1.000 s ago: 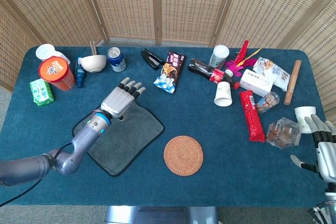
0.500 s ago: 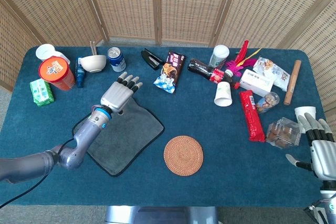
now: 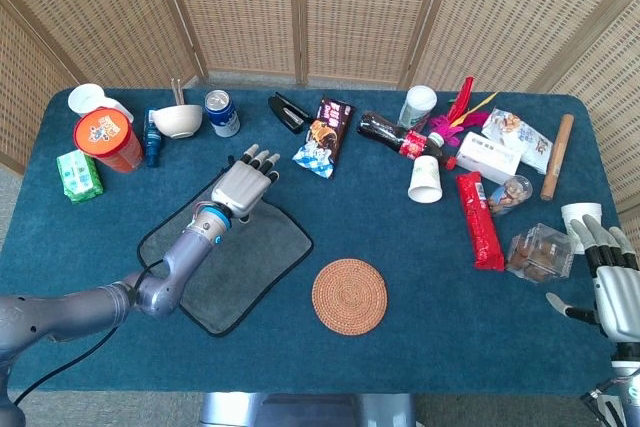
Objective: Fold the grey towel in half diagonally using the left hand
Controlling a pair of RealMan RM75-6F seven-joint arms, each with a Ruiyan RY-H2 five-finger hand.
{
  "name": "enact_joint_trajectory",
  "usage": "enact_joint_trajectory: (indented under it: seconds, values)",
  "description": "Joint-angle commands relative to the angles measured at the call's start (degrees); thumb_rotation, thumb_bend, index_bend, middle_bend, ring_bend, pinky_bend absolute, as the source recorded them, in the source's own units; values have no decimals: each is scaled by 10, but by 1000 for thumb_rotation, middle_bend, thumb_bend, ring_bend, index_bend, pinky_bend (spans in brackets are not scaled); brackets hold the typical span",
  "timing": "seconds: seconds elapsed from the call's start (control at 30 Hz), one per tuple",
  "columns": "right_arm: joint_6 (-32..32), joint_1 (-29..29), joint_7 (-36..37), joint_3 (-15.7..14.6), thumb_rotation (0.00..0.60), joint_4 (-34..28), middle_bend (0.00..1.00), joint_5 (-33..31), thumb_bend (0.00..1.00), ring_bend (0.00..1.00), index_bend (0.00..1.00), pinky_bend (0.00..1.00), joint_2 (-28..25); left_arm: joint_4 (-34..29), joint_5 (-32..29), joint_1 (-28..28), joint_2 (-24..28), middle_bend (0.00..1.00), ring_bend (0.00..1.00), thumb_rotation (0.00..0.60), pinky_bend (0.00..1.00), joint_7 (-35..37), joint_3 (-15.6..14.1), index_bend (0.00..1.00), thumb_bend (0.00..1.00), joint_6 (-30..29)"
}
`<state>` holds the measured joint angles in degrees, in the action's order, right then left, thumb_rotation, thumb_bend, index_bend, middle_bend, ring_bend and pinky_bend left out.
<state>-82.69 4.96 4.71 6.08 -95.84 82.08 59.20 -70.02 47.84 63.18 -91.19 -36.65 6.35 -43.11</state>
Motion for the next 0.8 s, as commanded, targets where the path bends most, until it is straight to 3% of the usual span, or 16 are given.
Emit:
enact_joint_trajectory:
  seconds: [0.03,0.47,0.8]
  values:
    - [2,0,2,0,578,2,0,-2,0,0,0,0,0,4,-5,4,-4,0,0,600,24,-7,-1,294,204,3]
    - [5,1,11,-1,579,4,0,-1,0,0,0,0,-2,37,-33,20,-37,0,0,600,25,-27,1,326,204,11]
    - [6,1,16,-2,579,5,0,-2,0,0,0,0,-3,66,-58,39,-66,0,0,600,25,-44,5,336,291,25]
